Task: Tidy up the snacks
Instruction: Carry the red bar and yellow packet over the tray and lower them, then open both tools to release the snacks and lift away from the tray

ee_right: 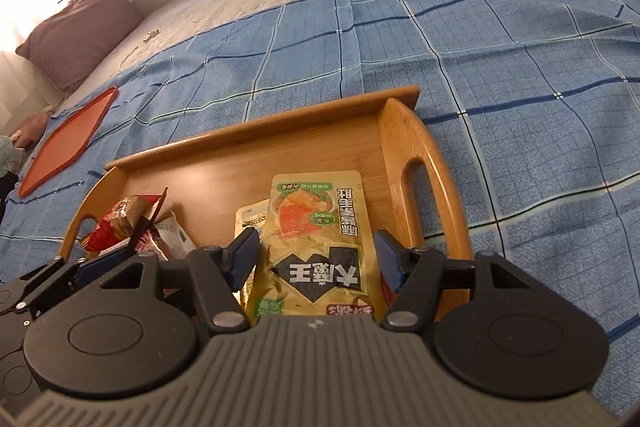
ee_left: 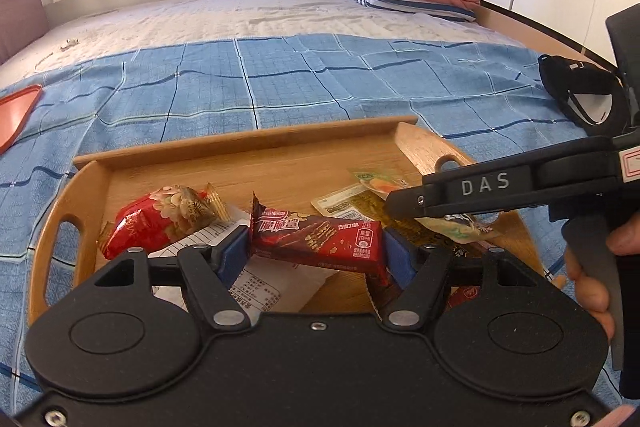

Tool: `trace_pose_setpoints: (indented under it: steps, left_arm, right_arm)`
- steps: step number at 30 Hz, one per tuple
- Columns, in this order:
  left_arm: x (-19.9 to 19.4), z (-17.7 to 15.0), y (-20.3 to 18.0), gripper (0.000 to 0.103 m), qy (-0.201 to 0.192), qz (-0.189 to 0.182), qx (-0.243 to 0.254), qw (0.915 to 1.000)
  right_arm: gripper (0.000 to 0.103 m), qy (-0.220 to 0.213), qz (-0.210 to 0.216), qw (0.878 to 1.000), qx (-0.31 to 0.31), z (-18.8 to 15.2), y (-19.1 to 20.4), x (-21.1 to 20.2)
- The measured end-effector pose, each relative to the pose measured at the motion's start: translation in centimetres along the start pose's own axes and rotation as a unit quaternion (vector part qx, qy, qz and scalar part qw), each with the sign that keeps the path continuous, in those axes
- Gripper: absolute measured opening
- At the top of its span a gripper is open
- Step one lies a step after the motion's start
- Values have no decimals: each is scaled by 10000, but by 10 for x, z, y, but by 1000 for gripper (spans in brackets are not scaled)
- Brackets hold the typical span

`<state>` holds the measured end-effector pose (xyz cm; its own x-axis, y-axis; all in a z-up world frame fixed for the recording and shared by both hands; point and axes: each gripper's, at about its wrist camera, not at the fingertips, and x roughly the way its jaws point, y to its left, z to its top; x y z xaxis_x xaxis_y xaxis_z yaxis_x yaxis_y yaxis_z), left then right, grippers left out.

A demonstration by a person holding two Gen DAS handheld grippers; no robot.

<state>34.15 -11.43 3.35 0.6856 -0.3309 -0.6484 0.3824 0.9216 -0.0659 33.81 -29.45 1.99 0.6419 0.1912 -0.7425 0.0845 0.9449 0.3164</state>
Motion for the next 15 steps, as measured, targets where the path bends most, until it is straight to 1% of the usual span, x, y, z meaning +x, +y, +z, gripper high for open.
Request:
trace_pose_setpoints:
  steps: [1, 2, 3, 6, 9, 15]
  left_arm:
    - [-1, 0, 0, 77, -11, 7, -8, 10000]
    - [-3, 0, -1, 79, -21, 13, -24, 10000]
    - [-5, 0, -1, 81, -36, 14, -37, 10000]
    - [-13, 2, 0, 85, -67, 21, -82, 9999]
    - [-26, 4, 0, 87, -103, 47, -124, 9999]
    - [-64, 6, -1, 89, -150, 265, -221, 9993]
  right_arm:
    - [70, -14, -1, 10000, 40, -1, -1, 0]
    - [79, -40, -17, 10000, 85, -2, -2, -1]
    - [83, -56, 56, 9999, 120, -2, -3, -3]
    - [85, -132, 133, 9997, 148, -2, -2, -12]
    - [85, -229, 129, 9996, 117, -1, 0, -25]
    - [86, -381, 188, 9991, 64, -2, 8, -61]
